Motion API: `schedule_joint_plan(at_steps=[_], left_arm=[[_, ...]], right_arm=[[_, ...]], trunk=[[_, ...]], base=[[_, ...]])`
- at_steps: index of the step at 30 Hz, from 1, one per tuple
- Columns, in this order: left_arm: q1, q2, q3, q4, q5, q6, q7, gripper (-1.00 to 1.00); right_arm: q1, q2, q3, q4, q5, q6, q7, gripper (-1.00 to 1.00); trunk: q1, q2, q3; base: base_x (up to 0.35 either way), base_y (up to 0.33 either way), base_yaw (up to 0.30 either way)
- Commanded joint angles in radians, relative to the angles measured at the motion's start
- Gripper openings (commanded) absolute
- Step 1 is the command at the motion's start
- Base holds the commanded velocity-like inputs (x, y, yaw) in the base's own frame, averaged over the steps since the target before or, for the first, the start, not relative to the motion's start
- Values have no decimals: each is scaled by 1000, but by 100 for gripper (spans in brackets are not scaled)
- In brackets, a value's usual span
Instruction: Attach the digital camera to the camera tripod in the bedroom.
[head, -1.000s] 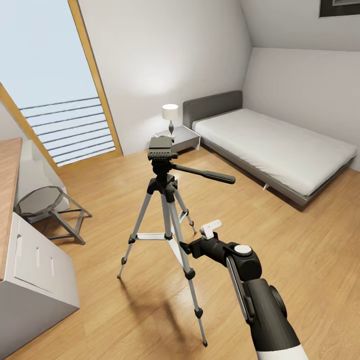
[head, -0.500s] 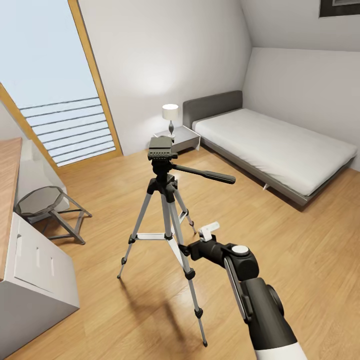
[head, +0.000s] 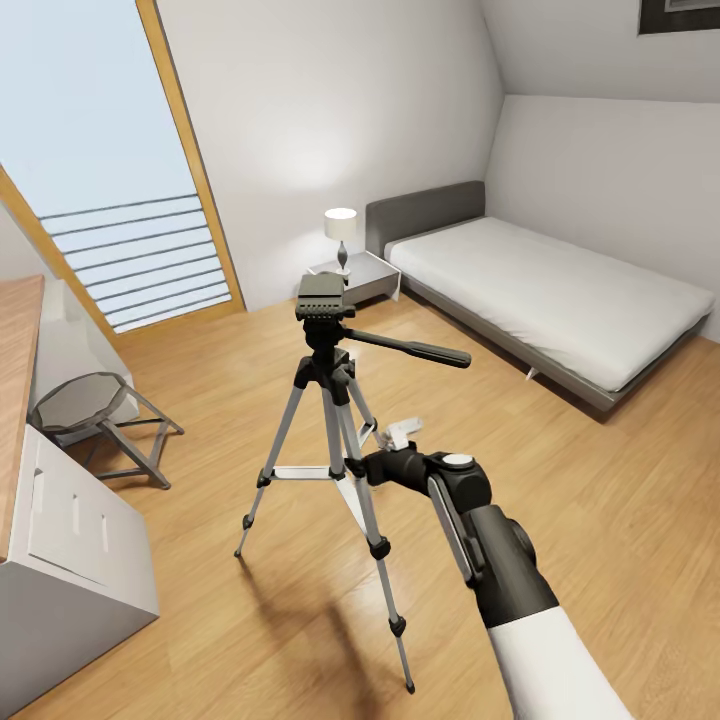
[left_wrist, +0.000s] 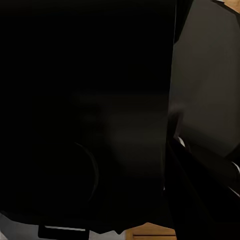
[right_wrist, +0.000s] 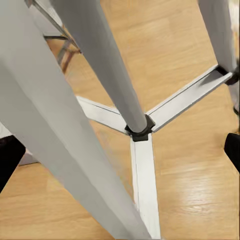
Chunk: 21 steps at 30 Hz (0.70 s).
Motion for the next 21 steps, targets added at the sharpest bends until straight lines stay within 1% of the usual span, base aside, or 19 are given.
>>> schedule_joint_plan(at_steps=[1, 2, 4, 5, 8, 9, 14, 18, 21], left_arm=[[-1, 0, -8, 1, 9, -2, -6, -100], [-1, 0, -8, 1, 9, -2, -6, -100], [-1, 0, -8, 1, 9, -2, -6, -100], [-1, 0, -8, 1, 9, -2, -6, -100], [-1, 0, -8, 1, 9, -2, -6, -100], [-1, 0, -8, 1, 9, -2, -6, -100], [-1, 0, -8, 1, 9, -2, -6, -100], [-1, 0, -8, 1, 9, -2, -6, -100], [-1, 0, -8, 1, 9, -2, -6, -100]], right_arm=[[-6, 0, 17, 5, -17, -1, -49, 100], [-6, 0, 24, 6, -19, -1, -55, 100], [-8, 0, 52, 19, -25, -10, -72, 100], [-8, 0, 67, 49, -27, -39, -78, 100], [-8, 0, 73, 84, -28, -76, -81, 100], [-8, 0, 75, 114, -29, -107, -83, 100], [-8, 0, 78, 196, -28, -190, -84, 100], [-8, 0, 79, 226, -25, -223, -83, 100], [-8, 0, 80, 230, -25, -229, -83, 100]], trunk=[[0, -2, -2], [0, -2, -2], [0, -2, -2], [0, -2, -2], [0, -2, -2], [0, -2, -2], [0, -2, -2], [0, -2, -2], [0, -2, -2]], base=[[0, 0, 0], [0, 0, 0], [0, 0, 0], [0, 0, 0], [0, 0, 0], [0, 0, 0], [0, 0, 0], [0, 0, 0], [0, 0, 0]])
